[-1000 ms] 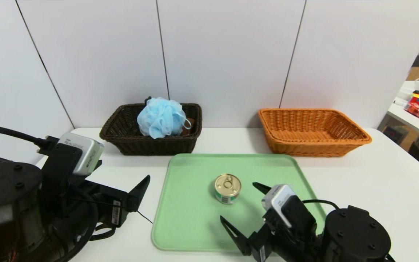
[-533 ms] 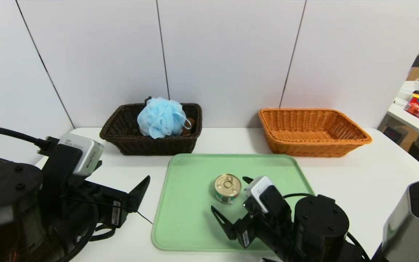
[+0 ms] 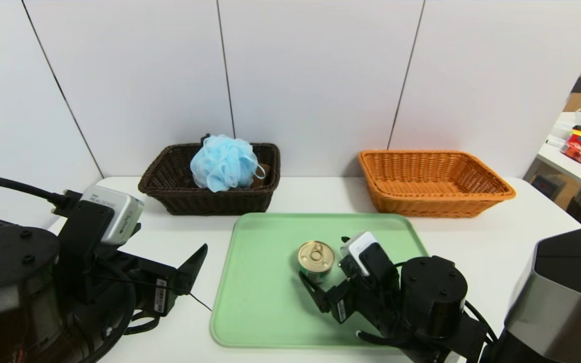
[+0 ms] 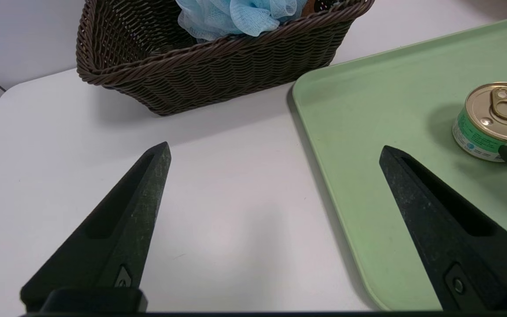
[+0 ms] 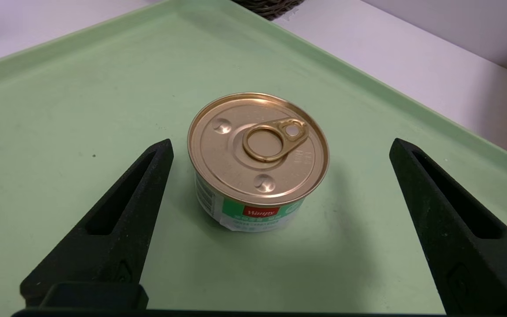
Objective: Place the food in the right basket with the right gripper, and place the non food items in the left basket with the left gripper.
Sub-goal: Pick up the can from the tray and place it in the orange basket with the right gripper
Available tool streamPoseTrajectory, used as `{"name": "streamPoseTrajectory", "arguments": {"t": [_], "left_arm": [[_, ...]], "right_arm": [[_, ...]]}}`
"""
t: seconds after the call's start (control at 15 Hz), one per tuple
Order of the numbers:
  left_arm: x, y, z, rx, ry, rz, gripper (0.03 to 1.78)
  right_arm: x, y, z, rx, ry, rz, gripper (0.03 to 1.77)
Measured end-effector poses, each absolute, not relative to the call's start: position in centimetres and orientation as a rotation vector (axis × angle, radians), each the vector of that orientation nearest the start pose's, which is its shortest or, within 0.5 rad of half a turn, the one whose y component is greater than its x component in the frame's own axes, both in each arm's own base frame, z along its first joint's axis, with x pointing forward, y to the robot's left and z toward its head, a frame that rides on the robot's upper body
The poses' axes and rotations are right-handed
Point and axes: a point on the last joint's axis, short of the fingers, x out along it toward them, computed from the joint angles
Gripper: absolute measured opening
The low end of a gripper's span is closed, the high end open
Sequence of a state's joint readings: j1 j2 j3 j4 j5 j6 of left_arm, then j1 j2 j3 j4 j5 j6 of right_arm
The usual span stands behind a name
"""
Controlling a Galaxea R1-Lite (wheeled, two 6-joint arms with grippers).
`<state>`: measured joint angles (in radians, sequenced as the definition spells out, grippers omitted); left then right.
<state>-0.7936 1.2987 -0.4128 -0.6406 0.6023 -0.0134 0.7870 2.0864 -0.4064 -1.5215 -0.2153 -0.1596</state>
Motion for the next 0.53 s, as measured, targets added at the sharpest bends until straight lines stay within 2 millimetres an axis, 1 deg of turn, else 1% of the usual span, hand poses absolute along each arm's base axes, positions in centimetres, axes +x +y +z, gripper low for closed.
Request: {"name": "streamPoseTrajectory", "arguments": {"t": [0.2,0.53], "left_arm": [[13.83,-12.23,17.77,0.144,0.189,-0.189,1.69],[13.88,-12.28,17.69,0.147,0.192,-0.189,1.69]], "right_arm": [[22.11,20.97,5.58,-0.238,0.122,0.571,1.69],[22.14,21.11,5.12,-0.236,0.137,0.575,1.70]]}}
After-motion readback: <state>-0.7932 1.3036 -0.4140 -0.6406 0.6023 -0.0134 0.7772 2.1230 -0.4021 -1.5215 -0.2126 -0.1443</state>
